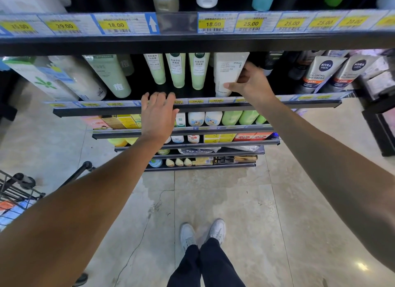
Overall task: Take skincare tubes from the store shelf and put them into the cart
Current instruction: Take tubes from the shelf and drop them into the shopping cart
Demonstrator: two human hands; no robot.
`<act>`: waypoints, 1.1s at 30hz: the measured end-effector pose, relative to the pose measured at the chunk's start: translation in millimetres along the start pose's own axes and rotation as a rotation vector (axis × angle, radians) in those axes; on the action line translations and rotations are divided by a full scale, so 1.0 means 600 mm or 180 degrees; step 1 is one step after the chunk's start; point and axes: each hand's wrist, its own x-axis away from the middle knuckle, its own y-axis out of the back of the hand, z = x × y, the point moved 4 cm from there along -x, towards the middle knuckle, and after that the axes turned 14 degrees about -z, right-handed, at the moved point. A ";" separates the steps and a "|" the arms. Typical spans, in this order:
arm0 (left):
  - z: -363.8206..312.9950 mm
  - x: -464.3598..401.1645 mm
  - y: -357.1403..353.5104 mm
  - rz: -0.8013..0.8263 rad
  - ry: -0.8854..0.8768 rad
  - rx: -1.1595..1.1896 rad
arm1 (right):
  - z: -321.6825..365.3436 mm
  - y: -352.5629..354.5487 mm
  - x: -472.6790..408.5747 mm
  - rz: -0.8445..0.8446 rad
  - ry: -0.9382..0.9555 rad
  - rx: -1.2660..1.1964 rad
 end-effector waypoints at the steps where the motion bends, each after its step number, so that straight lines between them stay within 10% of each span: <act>1: 0.000 -0.001 0.002 0.0055 0.0001 0.0019 | -0.003 0.003 0.002 0.0013 -0.0059 0.0034; 14: -0.023 0.071 0.192 0.0712 0.0718 0.0792 | 0.045 0.054 0.257 0.0661 0.0761 0.1938; 33: 0.064 0.609 0.515 -0.0122 0.3328 -0.0529 | 0.271 -0.243 0.635 0.2962 0.2720 0.1152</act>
